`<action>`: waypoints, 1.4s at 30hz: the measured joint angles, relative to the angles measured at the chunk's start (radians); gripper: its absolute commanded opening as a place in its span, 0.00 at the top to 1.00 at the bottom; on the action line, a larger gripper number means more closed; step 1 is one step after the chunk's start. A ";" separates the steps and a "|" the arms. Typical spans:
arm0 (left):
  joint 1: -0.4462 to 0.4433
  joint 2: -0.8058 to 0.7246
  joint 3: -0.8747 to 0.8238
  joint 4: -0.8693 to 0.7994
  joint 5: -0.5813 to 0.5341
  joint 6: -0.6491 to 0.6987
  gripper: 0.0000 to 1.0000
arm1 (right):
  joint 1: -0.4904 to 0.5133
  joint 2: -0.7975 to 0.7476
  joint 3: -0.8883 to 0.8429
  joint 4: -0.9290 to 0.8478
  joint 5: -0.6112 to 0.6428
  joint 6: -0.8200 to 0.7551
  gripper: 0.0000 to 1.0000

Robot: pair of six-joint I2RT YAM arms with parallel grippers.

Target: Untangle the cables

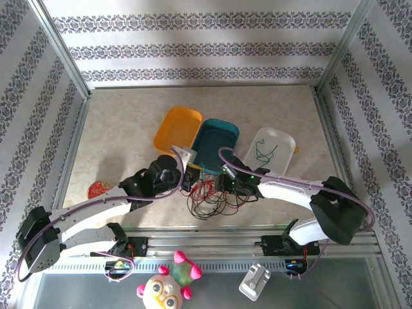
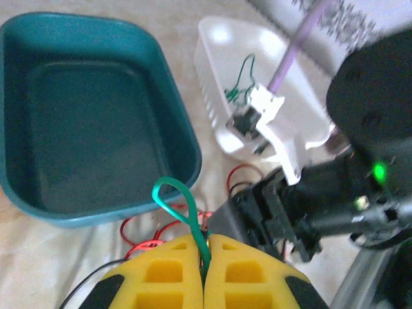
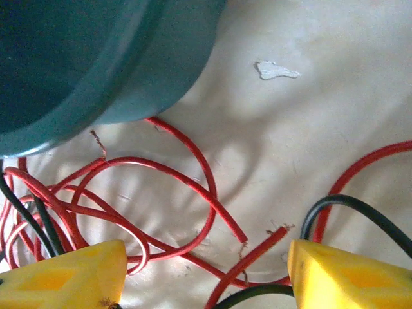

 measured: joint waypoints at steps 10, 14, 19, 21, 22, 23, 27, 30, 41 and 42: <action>0.088 -0.003 -0.056 0.159 0.104 -0.124 1.00 | 0.032 -0.137 -0.069 0.048 0.056 -0.008 0.31; 0.088 0.004 -0.052 0.164 0.093 -0.120 1.00 | 0.095 -0.195 -0.080 0.111 0.074 -0.054 0.29; 0.088 0.030 -0.035 0.145 0.034 -0.115 1.00 | 0.169 -0.201 -0.077 0.225 0.065 -0.158 0.28; 0.088 0.040 -0.027 0.138 0.006 -0.115 1.00 | 0.201 -0.174 -0.056 0.244 0.056 -0.206 0.28; 0.088 0.045 -0.024 0.137 -0.006 -0.115 1.00 | 0.219 -0.153 -0.038 0.253 0.050 -0.231 0.29; 0.088 0.051 -0.020 0.135 -0.013 -0.115 1.00 | 0.234 -0.132 -0.017 0.256 0.046 -0.251 0.28; 0.088 0.089 0.008 0.131 -0.021 -0.116 1.00 | 0.286 -0.033 0.079 0.262 0.039 -0.319 0.29; 0.103 0.110 0.031 0.104 -0.032 -0.116 1.00 | 0.295 0.003 0.116 0.259 0.045 -0.338 0.28; 0.106 0.106 0.080 0.056 -0.034 -0.116 1.00 | 0.222 0.016 0.084 0.225 0.127 -0.259 0.28; 0.106 0.097 0.081 0.058 -0.035 -0.116 1.00 | 0.208 0.012 0.066 0.220 0.134 -0.240 0.28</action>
